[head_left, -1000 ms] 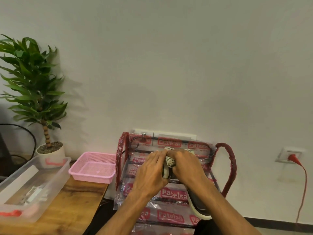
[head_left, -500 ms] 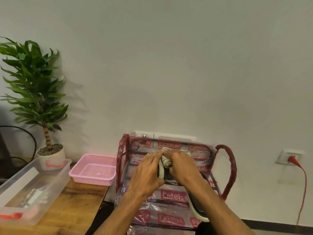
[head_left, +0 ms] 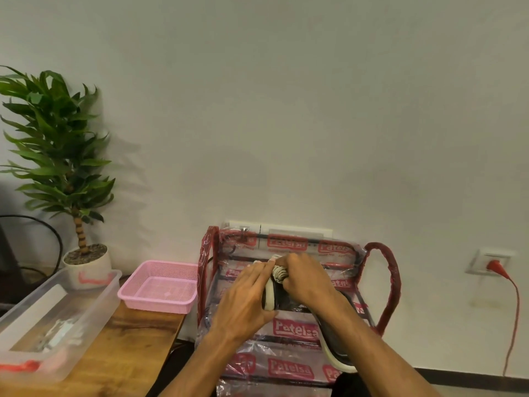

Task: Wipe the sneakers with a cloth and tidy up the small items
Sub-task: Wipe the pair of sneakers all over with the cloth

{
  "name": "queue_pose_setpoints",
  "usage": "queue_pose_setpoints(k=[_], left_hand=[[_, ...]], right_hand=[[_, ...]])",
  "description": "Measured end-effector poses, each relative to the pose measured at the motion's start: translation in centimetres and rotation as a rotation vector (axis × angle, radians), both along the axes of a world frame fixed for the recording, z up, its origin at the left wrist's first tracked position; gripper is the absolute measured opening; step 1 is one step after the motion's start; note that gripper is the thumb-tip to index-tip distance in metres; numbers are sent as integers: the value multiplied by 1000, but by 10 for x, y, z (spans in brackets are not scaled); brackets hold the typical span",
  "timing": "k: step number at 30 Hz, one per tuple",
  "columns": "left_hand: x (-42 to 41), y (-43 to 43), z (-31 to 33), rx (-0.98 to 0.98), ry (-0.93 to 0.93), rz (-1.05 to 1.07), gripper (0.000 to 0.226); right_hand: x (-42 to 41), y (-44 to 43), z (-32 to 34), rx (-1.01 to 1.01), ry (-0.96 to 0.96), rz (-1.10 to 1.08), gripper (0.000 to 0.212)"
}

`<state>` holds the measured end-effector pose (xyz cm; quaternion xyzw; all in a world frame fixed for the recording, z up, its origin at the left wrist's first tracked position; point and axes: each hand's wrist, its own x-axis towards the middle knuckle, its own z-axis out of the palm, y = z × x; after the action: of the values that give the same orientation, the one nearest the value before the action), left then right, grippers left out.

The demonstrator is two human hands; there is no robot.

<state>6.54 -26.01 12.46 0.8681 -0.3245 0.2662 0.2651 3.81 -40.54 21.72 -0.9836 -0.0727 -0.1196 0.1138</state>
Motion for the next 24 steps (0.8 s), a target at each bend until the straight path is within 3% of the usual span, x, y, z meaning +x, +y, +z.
queue_pose_setpoints(k=[7, 11, 16, 21, 24], left_hand=[[-8, -5, -5, -6, -28, -28, 97], [-8, -13, -4, 15, -30, 0, 106], [-4, -5, 2, -53, 14, 38, 97], [-3, -3, 2, -47, 26, 76, 98], [-2, -7, 6, -103, 55, 134, 98]], right_hand=[[-1, -6, -5, 5, 15, -24, 14], [5, -7, -2, 30, 28, -35, 20], [-9, -6, 0, 70, 31, 5, 24], [-27, -14, 27, 30, 91, 57, 12], [-31, -24, 44, 100, 10, -33, 23]])
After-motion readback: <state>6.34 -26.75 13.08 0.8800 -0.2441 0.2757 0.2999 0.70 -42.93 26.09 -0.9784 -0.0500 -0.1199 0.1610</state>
